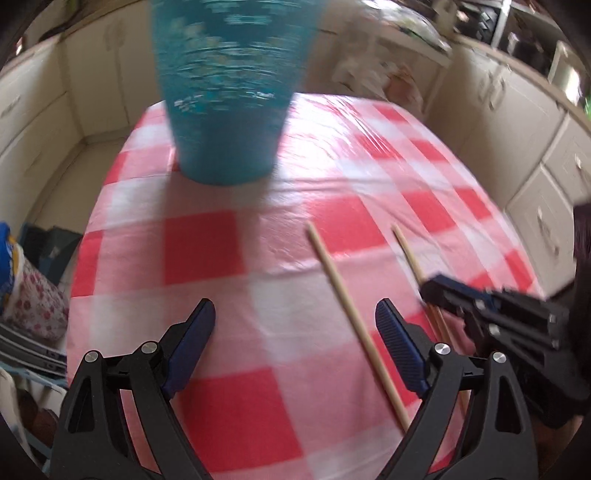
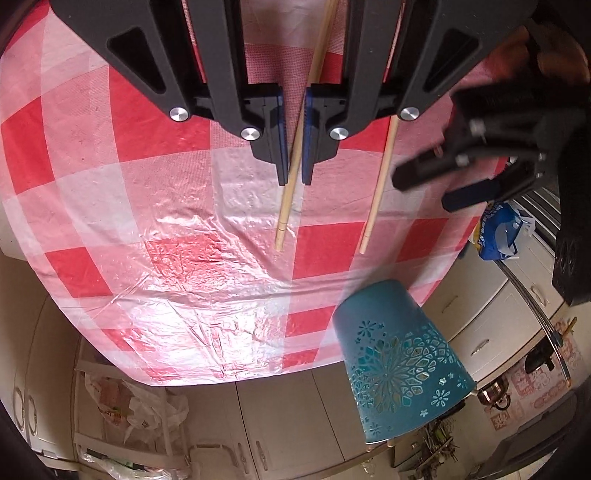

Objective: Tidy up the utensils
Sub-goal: 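Lower the left tool to a chopstick while the right tool approaches another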

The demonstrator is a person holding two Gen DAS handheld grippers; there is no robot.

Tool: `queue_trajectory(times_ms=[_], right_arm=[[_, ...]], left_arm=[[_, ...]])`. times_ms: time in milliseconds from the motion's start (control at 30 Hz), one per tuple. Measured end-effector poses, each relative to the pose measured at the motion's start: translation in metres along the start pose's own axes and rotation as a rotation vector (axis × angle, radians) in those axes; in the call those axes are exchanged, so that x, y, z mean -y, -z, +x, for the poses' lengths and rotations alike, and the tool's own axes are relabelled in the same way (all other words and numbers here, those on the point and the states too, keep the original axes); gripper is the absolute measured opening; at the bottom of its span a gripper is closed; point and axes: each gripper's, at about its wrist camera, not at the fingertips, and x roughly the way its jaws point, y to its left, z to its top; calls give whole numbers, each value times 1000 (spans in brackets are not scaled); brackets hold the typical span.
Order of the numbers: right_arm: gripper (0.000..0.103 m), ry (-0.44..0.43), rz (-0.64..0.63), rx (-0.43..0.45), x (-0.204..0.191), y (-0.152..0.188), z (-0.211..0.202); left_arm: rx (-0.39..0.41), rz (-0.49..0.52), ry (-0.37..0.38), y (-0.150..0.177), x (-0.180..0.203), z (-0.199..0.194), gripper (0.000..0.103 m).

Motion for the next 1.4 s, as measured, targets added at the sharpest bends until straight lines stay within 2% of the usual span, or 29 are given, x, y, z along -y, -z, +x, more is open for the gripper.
queue_trajectory(times_ms=[133, 267, 367, 433, 633, 733, 833, 1000, 1067, 1100, 1133, 1167, 1267, 1333, 1400], right_arm=[[8, 3, 13, 3, 4, 1, -2], [8, 3, 10, 2, 4, 0, -2], [11, 12, 2, 3, 3, 0, -2], [20, 14, 2, 7, 3, 0, -3], [28, 34, -23, 3, -3, -5, 0], [34, 52, -46, 1, -6, -9, 4], [42, 88, -78, -4, -12, -16, 11], [41, 157, -153, -23, -20, -23, 20], [26, 165, -197, -25, -25, -20, 20], [18, 155, -205, -29, -26, -19, 19], [12, 152, -216, -30, -27, -18, 18], [11, 148, -228, -31, -28, -17, 18], [11, 167, -239, -36, -28, -15, 15], [14, 184, -253, -36, -28, -13, 14], [14, 194, -267, -35, -30, -11, 13]], left_arm=[[-14, 118, -88, 16, 24, 0, 85], [-18, 146, -83, 22, 27, -6, 86], [-22, 208, -91, 21, 26, -8, 86], [-38, 254, -97, 18, 19, -10, 86], [-125, 268, -45, 2, -9, -5, 86], [-121, 248, -65, -5, -22, -5, 86], [-86, 212, -71, -15, -26, -7, 86], [-33, 170, -119, -29, -15, 7, 86], [-32, 157, -122, -32, -10, 16, 74], [-41, 150, -109, -33, -8, 19, 59], [-35, 129, -77, -33, -9, 19, 55], [-36, 128, -79, -33, -7, 20, 48], [-44, 132, -66, -35, -6, 20, 48], [-43, 132, -84, -37, -5, 21, 57], [-37, 126, -90, -38, -7, 21, 59]])
